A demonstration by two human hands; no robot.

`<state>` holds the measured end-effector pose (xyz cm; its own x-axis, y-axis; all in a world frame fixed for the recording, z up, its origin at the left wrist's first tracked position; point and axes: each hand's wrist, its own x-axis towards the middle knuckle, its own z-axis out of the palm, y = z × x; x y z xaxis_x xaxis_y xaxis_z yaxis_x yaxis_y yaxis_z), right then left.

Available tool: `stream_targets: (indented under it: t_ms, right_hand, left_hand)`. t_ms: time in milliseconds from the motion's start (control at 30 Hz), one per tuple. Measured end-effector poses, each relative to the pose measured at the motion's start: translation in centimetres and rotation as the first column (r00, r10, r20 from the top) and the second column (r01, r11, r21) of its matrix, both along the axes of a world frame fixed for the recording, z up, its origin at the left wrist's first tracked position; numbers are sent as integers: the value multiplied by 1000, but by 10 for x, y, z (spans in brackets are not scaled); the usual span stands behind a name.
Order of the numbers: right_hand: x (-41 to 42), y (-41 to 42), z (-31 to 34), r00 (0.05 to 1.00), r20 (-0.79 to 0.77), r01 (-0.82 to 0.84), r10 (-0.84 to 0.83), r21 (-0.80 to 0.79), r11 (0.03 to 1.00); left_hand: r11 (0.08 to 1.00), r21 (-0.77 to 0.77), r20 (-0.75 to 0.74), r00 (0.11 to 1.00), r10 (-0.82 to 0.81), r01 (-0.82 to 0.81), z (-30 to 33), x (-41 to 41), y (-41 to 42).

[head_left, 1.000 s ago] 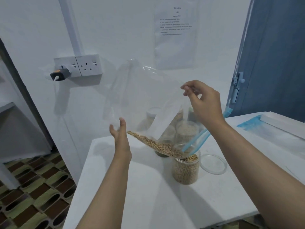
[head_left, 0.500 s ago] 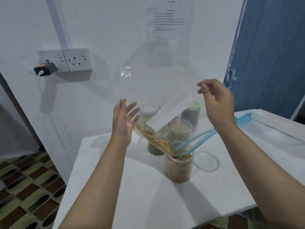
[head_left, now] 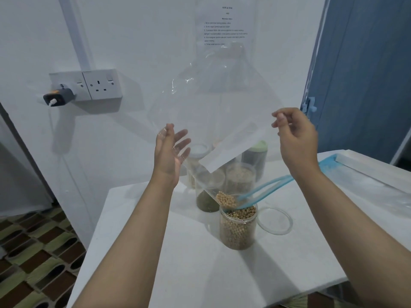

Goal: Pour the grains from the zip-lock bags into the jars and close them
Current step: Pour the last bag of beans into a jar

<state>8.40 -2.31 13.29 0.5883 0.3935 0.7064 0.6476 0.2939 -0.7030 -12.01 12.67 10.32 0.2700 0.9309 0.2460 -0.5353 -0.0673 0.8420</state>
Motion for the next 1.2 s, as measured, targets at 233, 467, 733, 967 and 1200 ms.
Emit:
stream_targets:
  t_ms: [233, 467, 733, 967, 1200]
  right_hand:
    - [6, -5, -1, 999, 28, 21, -20, -46, 999]
    - [21, -21, -28, 998, -9, 61, -62, -75, 995]
    - [25, -28, -39, 1000, -1, -10, 10, 12, 1000]
    - [29, -37, -34, 1000, 14, -12, 11, 41, 999]
    - [38, -41, -35, 1000, -14, -26, 27, 90, 996]
  left_hand:
    - [1000, 0, -29, 999, 29, -29, 9, 5, 0]
    - [1000, 16, 14, 1000, -22, 22, 0, 9, -10]
    - [977, -119, -125, 974, -190, 176, -60, 48, -54]
    - [987, -79, -95, 984, -150, 142, -48, 59, -60]
    - [996, -14, -160, 983, -88, 87, -36, 66, -67]
